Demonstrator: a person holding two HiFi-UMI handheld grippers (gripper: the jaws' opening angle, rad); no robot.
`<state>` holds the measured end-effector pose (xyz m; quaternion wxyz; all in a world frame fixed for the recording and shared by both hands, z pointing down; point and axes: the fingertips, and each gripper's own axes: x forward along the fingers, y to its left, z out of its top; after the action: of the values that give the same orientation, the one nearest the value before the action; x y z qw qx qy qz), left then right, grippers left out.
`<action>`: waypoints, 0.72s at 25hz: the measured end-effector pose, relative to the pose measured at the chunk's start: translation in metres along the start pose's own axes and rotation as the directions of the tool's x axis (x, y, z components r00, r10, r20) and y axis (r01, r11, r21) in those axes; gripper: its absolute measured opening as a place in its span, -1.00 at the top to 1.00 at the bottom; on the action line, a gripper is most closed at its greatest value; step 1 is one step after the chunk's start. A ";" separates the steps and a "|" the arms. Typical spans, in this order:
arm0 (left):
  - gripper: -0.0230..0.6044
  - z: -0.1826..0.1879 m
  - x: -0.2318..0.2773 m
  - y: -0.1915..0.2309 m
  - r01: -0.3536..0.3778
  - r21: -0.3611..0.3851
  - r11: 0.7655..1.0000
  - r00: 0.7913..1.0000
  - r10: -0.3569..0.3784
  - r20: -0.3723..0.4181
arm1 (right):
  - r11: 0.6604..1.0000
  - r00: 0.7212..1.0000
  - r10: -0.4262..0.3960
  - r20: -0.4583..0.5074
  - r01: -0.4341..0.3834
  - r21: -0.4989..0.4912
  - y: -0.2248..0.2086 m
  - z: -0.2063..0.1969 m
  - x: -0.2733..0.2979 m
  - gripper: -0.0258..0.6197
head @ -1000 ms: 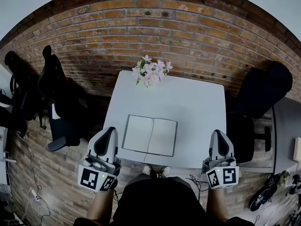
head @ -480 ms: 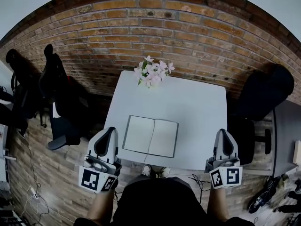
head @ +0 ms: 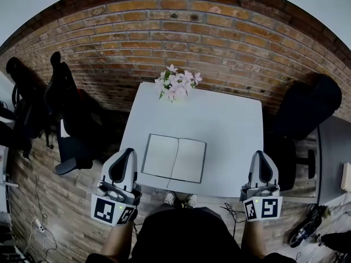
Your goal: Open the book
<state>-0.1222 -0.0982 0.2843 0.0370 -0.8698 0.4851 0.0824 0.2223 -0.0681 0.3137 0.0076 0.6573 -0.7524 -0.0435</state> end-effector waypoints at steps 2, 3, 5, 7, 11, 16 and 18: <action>0.85 -0.003 0.002 -0.002 0.009 -0.003 1.000 1.000 -0.009 -0.006 | 1.000 1.000 -0.005 0.003 0.005 0.002 -0.003 0.001 -0.002 0.88; 0.85 -0.004 0.003 -0.003 0.012 -0.008 1.000 1.000 -0.012 -0.010 | 1.000 1.000 -0.008 0.004 0.008 0.002 -0.004 0.002 -0.003 0.88; 0.85 -0.006 0.004 -0.004 0.015 -0.013 1.000 1.000 -0.016 -0.016 | 1.000 1.000 -0.012 0.006 0.012 0.004 -0.005 0.002 -0.005 0.88; 0.85 -0.007 0.004 -0.005 0.017 -0.011 1.000 1.000 -0.017 -0.020 | 1.000 1.000 -0.007 0.007 0.007 0.005 -0.004 0.002 -0.005 0.88; 0.85 -0.007 0.001 -0.004 0.014 -0.016 1.000 1.000 -0.014 -0.023 | 1.000 1.000 0.007 0.008 -0.007 -0.011 0.001 0.003 -0.004 0.88; 0.85 -0.009 0.000 -0.007 0.015 -0.020 1.000 1.000 -0.015 -0.025 | 1.000 1.000 0.006 0.010 -0.006 -0.016 0.000 0.003 -0.007 0.88; 0.85 -0.010 0.000 -0.007 0.014 -0.025 1.000 1.000 -0.015 -0.025 | 1.000 1.000 0.005 0.007 -0.005 -0.016 0.000 0.001 -0.007 0.88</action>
<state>-0.1155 -0.0960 0.2941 0.0209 -0.8746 0.4782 0.0771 0.2232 -0.0613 0.3126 0.0103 0.6550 -0.7538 -0.0519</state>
